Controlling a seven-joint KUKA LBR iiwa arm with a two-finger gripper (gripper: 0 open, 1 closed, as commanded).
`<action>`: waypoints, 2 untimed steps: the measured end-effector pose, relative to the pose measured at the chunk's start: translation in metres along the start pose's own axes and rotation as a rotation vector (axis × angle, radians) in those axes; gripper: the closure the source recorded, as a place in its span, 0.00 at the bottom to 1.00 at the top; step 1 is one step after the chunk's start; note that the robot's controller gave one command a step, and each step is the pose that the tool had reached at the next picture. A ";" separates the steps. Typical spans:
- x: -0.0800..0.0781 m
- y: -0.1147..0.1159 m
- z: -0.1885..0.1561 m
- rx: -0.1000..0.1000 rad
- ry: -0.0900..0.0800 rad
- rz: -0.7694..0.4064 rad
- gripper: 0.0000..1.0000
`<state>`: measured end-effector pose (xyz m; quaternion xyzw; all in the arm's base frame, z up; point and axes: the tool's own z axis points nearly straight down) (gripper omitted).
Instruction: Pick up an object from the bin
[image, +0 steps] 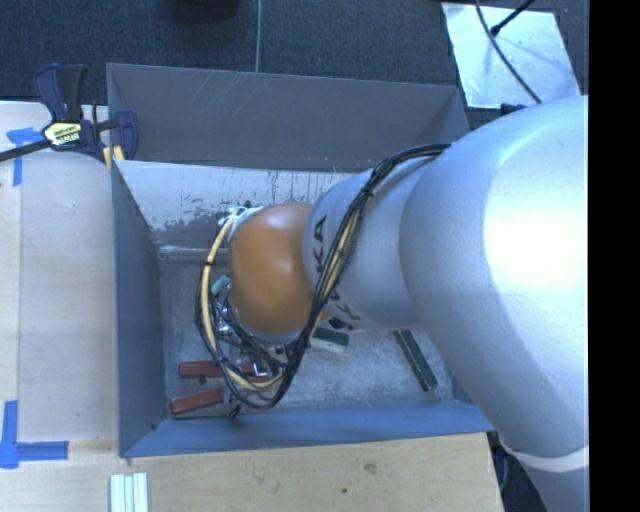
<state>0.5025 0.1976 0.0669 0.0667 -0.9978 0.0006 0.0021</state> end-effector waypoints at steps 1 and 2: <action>-0.003 0.000 -0.007 -0.003 -0.007 0.004 1.00; -0.005 0.006 -0.071 -0.001 -0.013 -0.237 1.00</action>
Offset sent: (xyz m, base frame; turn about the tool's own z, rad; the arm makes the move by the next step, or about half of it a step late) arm 0.0000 0.0000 0.0000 0.0000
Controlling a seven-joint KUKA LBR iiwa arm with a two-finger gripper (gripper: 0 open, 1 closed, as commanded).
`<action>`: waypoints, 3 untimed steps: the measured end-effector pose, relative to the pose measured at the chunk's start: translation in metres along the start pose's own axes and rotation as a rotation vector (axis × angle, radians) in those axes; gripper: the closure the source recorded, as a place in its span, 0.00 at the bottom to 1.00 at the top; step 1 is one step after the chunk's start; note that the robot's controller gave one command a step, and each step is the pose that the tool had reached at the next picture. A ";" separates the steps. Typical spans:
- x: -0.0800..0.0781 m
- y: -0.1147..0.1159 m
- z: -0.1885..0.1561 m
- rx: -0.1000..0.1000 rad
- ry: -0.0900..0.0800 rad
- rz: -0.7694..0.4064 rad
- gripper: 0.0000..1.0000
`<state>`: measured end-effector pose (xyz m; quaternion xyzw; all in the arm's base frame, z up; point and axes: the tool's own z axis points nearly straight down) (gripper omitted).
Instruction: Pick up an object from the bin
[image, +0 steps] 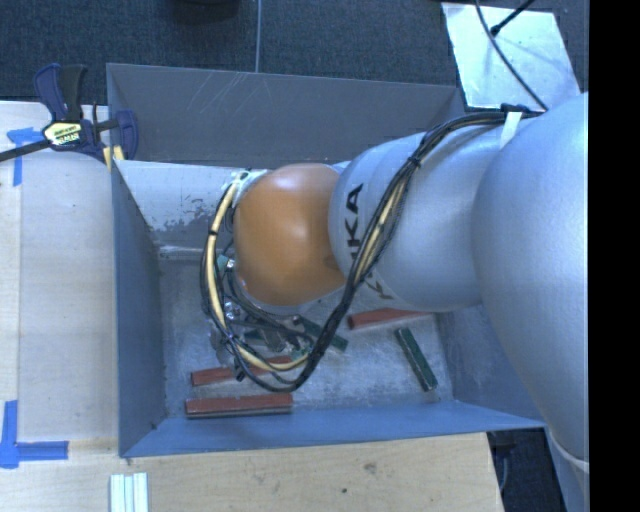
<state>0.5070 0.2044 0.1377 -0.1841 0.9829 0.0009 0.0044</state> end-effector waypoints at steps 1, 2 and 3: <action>0.001 0.000 0.002 0.000 0.005 0.003 0.00; -0.013 -0.001 0.072 -0.001 0.012 -0.014 0.00; -0.014 -0.001 0.067 -0.001 0.005 -0.012 1.00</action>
Offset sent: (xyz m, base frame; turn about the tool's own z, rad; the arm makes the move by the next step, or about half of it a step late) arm 0.0000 0.0000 0.0000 0.0000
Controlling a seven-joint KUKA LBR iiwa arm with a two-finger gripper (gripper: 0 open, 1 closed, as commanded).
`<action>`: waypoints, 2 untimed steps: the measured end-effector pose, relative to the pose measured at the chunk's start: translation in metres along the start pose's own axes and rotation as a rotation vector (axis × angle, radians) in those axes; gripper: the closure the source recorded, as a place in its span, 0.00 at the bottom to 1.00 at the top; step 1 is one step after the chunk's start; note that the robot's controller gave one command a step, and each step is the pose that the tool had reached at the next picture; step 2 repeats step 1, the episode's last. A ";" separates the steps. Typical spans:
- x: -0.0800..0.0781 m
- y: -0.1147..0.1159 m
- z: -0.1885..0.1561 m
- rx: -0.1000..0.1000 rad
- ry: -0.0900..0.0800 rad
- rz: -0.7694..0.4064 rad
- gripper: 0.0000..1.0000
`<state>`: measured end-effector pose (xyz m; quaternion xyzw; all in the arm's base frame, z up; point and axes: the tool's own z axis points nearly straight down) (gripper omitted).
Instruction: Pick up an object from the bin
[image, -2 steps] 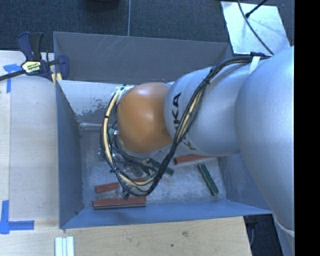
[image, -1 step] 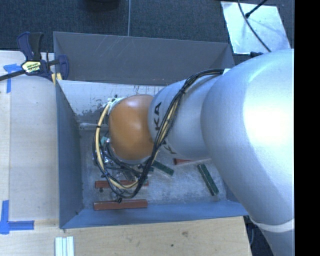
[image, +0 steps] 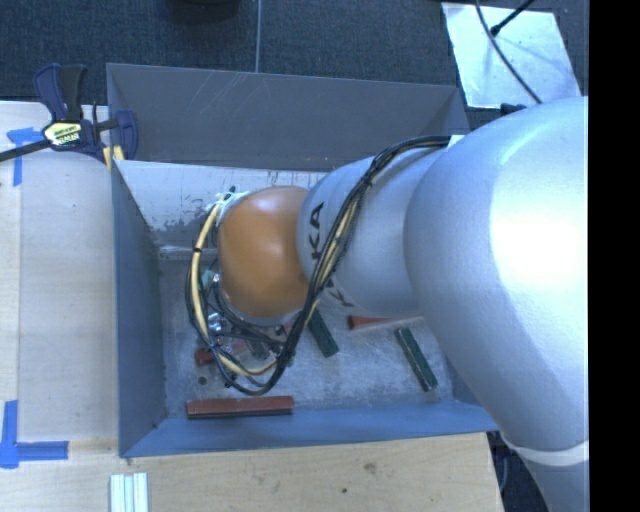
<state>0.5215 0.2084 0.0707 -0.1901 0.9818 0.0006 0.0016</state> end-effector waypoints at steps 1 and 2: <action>-0.038 -0.029 -0.192 0.002 -0.010 0.022 1.00; -0.038 -0.029 -0.192 0.002 -0.010 0.022 1.00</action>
Offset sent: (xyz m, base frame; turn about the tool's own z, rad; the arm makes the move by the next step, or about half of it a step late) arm 0.0421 -0.0131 0.1861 0.0192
